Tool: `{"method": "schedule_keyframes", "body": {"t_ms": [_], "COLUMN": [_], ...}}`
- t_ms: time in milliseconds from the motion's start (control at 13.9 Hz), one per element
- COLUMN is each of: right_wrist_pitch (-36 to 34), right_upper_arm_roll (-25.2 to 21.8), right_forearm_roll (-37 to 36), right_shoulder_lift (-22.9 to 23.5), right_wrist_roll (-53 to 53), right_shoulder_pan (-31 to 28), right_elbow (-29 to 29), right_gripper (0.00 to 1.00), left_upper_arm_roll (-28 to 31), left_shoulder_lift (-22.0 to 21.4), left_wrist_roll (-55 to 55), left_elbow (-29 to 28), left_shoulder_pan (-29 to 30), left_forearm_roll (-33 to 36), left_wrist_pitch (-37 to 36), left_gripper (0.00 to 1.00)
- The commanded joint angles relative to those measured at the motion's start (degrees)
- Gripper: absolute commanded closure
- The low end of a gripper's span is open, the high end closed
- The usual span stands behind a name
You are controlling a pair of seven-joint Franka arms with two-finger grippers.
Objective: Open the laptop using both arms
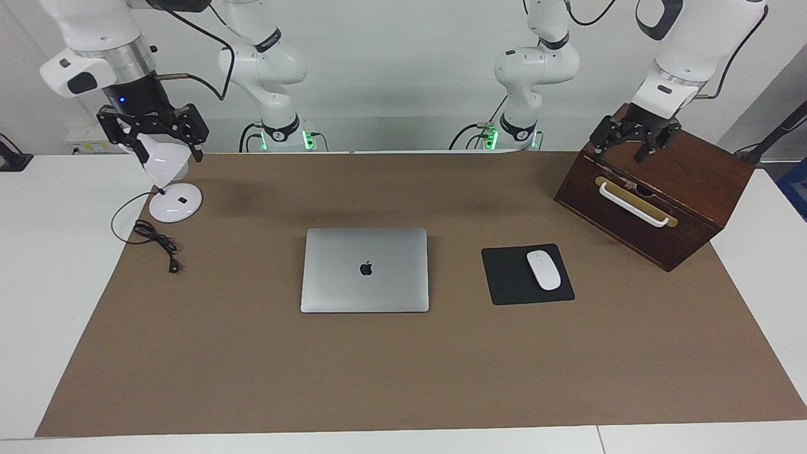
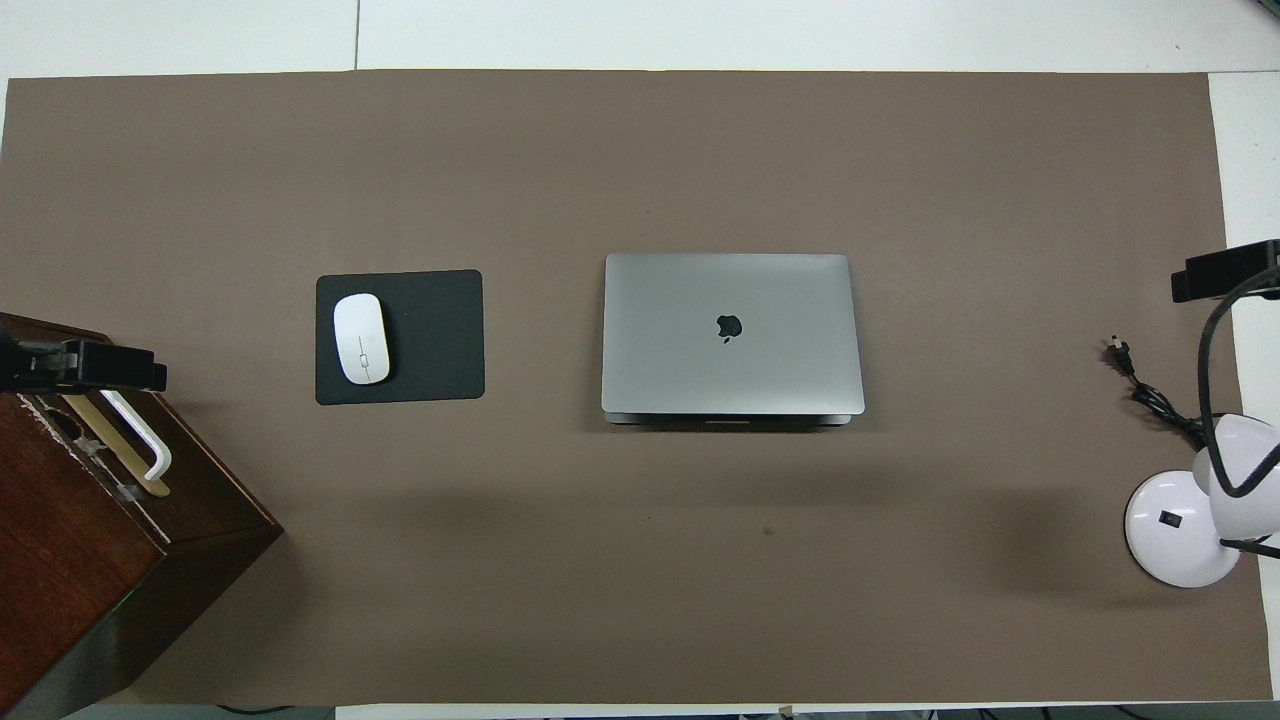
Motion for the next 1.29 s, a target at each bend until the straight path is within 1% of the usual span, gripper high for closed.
{"method": "schedule_keyframes", "body": {"t_ms": [0,574,646,717,789,932,1004,1076,1219], "right_wrist_pitch": [1.2,1.7,2.8,4.6,5.6,7.9,9.4,11.2,14.9], "right_upper_arm_roll": [0.1,0.1,0.1,0.1,0.1,0.1,0.1,0.1,-0.1], "right_forearm_roll": [1.1,1.8,1.8,1.8,1.8,1.9,1.9,2.9,8.1], "right_shoulder_lift": [-0.6,-0.6,-0.5,-0.5,-0.5,-0.4,-0.2,-0.2,-0.2], "right_wrist_roll": [1.1,1.4,1.2,0.9,0.9,1.2,1.2,1.3,1.3], "right_shoulder_pan": [-0.1,-0.2,-0.2,-0.2,-0.2,-0.6,-0.7,-1.0,-2.5], "right_elbow": [-1.2,-1.3,-1.4,-1.9,-2.6,-3.6,-4.5,-5.6,-8.2], "right_gripper": [0.0,0.0,0.0,0.0,0.0,0.0,0.0,0.0,0.0], "left_upper_arm_roll": [0.1,0.1,0.1,0.1,0.1,0.1,0.1,0.1,0.1], "left_shoulder_lift": [-0.8,-0.8,-0.8,-0.8,-0.8,-0.8,-0.8,-0.7,-0.7], "left_wrist_roll": [-0.6,-0.6,-0.6,-0.7,-0.7,-0.7,-0.7,-0.7,-0.8], "left_elbow": [-0.2,-0.3,-0.3,-0.3,-0.3,-0.2,-0.2,-0.2,-0.1], "left_shoulder_pan": [0.0,0.1,0.1,0.1,0.1,0.4,0.9,0.9,1.0], "left_forearm_roll": [0.9,1.0,1.0,1.0,1.0,1.0,1.0,1.0,0.9], "left_wrist_pitch": [-0.7,-0.3,-0.3,-0.3,-0.3,-0.1,0.0,0.0,-0.1], "left_gripper": [0.0,0.0,0.01,0.11,0.31,0.76,0.97,1.0,1.0]}}
